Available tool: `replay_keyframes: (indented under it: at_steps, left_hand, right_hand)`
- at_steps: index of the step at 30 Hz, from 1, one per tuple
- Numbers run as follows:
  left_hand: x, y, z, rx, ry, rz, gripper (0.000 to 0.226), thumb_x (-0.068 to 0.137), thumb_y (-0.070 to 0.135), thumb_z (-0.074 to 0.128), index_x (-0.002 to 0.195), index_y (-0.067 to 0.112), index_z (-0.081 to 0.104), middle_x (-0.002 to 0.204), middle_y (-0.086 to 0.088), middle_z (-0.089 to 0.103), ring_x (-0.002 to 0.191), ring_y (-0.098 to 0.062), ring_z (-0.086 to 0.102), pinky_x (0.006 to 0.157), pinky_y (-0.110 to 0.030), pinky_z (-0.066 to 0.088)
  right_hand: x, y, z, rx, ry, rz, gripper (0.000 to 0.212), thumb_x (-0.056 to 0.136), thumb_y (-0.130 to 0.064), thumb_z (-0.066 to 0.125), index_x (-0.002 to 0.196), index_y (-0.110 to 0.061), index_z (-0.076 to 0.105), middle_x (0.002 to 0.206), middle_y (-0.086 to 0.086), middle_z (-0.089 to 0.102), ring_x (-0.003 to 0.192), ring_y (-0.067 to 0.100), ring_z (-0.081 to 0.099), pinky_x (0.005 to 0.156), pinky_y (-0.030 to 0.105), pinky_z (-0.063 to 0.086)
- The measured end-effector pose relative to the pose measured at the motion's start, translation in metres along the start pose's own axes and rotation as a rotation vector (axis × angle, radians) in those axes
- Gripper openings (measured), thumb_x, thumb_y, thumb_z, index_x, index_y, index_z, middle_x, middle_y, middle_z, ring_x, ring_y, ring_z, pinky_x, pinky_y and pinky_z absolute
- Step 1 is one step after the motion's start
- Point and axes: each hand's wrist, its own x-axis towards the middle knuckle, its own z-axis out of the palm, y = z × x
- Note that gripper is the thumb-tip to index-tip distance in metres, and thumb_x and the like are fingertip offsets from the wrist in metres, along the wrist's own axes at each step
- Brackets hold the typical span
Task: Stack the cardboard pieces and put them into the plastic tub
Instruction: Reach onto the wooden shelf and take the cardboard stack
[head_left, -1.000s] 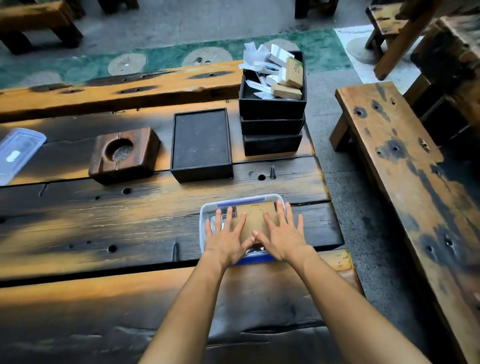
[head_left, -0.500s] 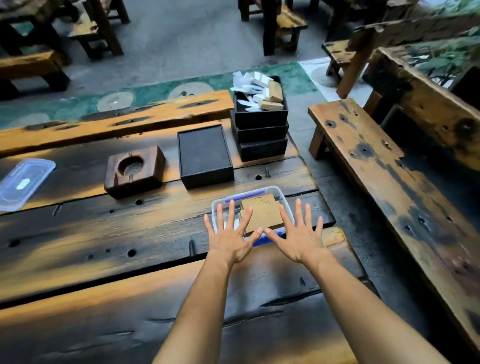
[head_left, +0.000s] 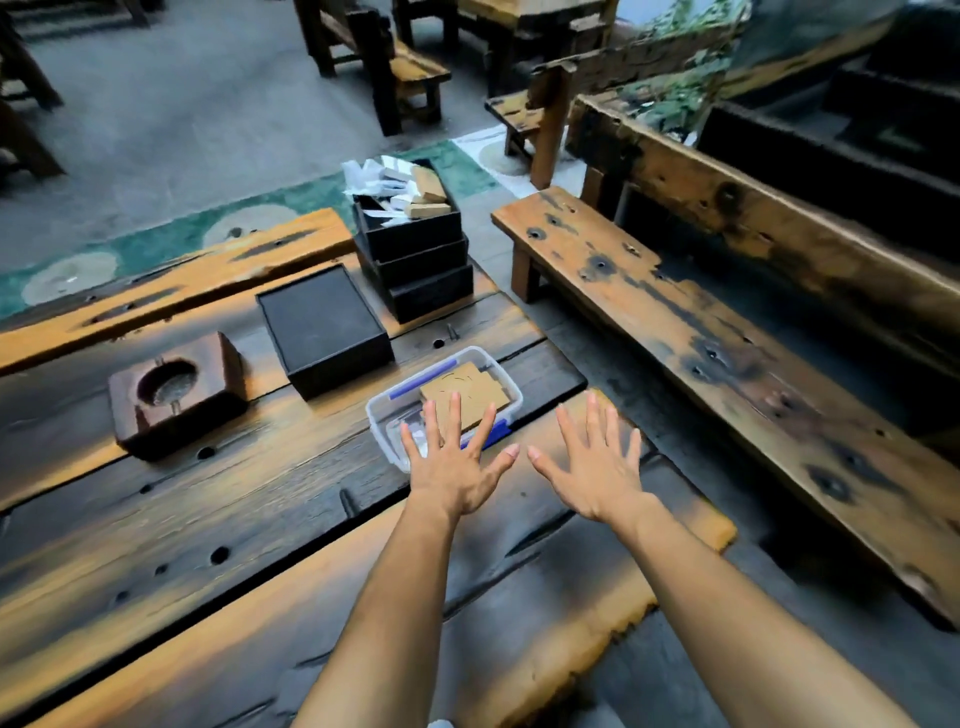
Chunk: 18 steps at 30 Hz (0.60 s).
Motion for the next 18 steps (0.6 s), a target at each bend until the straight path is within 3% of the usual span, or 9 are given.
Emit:
replay_keyframes:
  at_steps: [13, 18]
  left_hand:
    - [-0.024, 0.081, 0.013, 0.140, -0.081, 0.319, 0.081, 0.086, 0.089, 0.001, 0.155, 0.053, -0.021, 0.167, 0.001, -0.035, 0.153, -0.033, -0.033, 0.119, -0.070, -0.015]
    - [-0.033, 0.120, 0.016, 0.200, -0.094, 0.409, 0.080, 0.088, 0.088, 0.005, 0.156, 0.053, -0.019, 0.169, 0.000, -0.032, 0.155, -0.034, -0.030, 0.119, -0.069, -0.017]
  right_hand:
    - [-0.071, 0.088, 0.021, 0.088, 0.110, 0.287, 0.104, 0.074, -0.097, -0.003, 0.162, -0.042, -0.009, 0.170, 0.003, -0.027, 0.157, 0.028, -0.024, 0.123, 0.062, -0.013]
    - [-0.105, 0.120, 0.024, 0.179, 0.139, 0.398, 0.102, 0.078, -0.095, 0.007, 0.163, -0.041, -0.006, 0.171, 0.004, -0.025, 0.157, 0.028, -0.023, 0.121, 0.062, -0.015]
